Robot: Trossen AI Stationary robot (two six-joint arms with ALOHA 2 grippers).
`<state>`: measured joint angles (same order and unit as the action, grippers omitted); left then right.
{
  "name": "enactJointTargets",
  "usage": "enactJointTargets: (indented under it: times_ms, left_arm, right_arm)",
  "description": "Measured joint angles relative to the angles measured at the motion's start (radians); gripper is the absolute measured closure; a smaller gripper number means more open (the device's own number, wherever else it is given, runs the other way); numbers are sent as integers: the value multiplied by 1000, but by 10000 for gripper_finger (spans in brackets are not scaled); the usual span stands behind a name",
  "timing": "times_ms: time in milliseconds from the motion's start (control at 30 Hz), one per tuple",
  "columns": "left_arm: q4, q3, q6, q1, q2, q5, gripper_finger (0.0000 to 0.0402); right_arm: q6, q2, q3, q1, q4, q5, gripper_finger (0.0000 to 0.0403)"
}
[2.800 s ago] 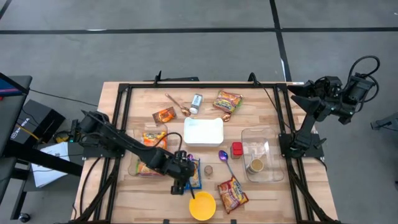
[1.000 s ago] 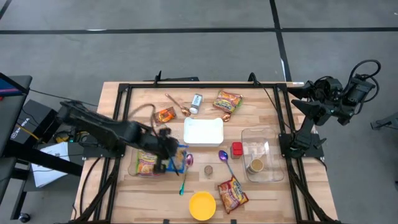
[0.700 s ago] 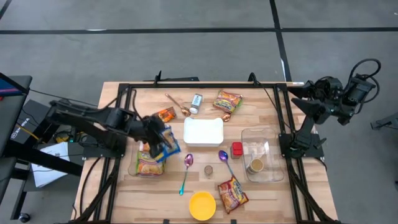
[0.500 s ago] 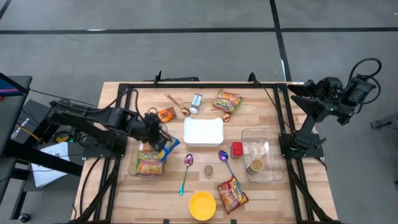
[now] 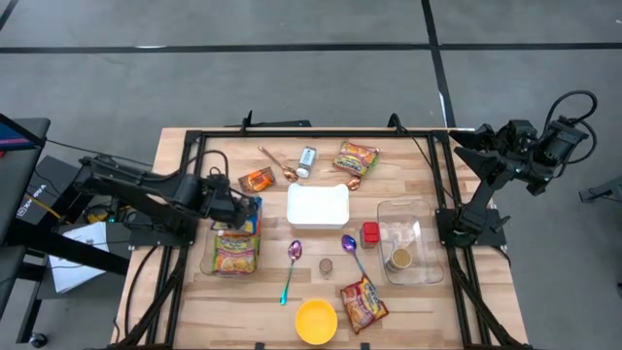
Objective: Pick & Place Food Item
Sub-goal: Put the blue noodle pack into the left transparent bin
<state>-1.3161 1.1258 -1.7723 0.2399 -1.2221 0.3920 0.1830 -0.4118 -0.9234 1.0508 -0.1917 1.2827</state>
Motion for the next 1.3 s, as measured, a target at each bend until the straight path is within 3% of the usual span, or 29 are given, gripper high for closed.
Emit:
enactJointTargets:
  times_ms: [133,500,967,1133,1300]
  left_arm:
    - [54,-91,-83,4,0,25,401]
    - [239,-281,-88,4,0,31,401]
    - [318,-371,-118,0,0,39,399]
    - [324,-371,-117,0,0,50,373]
    - [326,-371,-95,0,3,64,316]
  right_arm:
    - [0,0,0,0,0,0,69]
    - [0,0,0,0,-1,0,69]
    - [0,0,0,0,-4,1,69]
    - [2,0,0,0,-4,1,69]
    - [2,0,0,0,0,1,69]
